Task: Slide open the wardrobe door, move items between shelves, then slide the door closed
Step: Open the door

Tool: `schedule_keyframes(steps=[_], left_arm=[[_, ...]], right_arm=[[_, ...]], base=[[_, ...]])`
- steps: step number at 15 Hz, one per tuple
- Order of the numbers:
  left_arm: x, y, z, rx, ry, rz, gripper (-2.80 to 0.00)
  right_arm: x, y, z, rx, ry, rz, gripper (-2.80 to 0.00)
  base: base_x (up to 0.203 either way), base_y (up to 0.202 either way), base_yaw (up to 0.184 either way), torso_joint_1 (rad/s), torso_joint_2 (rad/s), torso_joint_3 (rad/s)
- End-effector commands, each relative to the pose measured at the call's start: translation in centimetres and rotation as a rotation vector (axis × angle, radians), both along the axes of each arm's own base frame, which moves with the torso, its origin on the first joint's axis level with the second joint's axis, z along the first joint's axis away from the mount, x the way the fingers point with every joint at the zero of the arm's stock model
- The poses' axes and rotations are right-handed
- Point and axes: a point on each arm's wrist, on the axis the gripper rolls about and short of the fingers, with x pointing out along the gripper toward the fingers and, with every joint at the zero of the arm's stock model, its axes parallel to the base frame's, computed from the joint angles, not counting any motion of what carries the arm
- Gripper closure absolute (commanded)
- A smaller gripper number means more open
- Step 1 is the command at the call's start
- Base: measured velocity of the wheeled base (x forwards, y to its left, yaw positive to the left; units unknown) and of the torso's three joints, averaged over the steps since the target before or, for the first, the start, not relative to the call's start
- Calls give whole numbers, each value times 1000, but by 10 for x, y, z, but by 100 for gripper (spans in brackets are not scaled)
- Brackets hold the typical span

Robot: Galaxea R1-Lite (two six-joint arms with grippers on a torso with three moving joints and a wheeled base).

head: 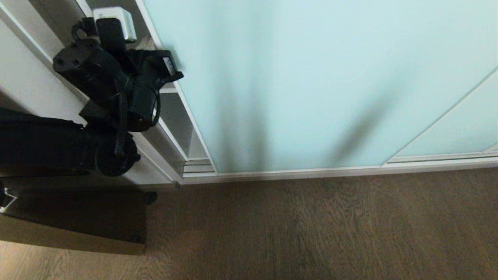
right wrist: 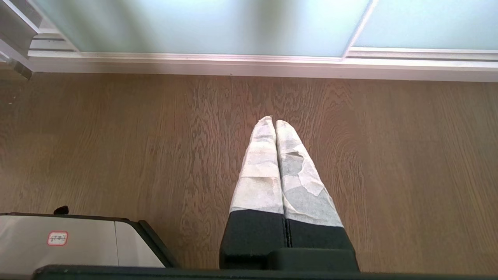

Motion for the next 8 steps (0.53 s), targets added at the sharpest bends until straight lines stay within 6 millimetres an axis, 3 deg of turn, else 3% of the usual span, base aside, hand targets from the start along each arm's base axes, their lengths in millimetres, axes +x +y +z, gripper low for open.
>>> schedule_keyframes(steps=[1,3,8], left_arm=[[9,-19,-17,10,19,-31,0],[19,-35,-28,18,19,-58,0],[26,-101,-65,33,4,-182,0]], right_arm=[[0,0,0,0,-1,2,0],[0,0,0,0,-1,2,0],[0,0,0,0,-1,2,0]], base=[[0,0,0,0,0,0],[0,0,0,0,0,0],[0,0,0,0,0,0]])
